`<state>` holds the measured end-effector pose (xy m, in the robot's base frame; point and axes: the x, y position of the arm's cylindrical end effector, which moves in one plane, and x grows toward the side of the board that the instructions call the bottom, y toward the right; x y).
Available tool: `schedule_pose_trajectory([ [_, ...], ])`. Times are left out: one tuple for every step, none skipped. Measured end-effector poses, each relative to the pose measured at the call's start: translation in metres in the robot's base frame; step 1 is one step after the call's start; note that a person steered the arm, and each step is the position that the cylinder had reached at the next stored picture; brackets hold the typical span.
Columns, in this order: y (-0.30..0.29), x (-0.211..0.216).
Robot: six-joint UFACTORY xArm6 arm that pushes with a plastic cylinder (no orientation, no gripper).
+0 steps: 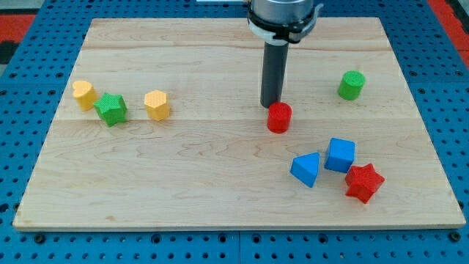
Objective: Move the yellow hexagon close to the green circle
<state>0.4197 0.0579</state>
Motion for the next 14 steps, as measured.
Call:
schedule_pose_trajectory([
  [0.014, 0.032],
  [0.035, 0.064],
  [-0.032, 0.071],
  [-0.095, 0.097],
  [-0.191, 0.098],
  [-0.286, 0.07],
  [-0.312, 0.03],
  [-0.256, 0.023],
  [-0.186, 0.013],
  [-0.13, 0.002],
  [-0.143, -0.008],
  [-0.173, -0.036],
  [-0.154, -0.077],
  [-0.084, -0.056],
])
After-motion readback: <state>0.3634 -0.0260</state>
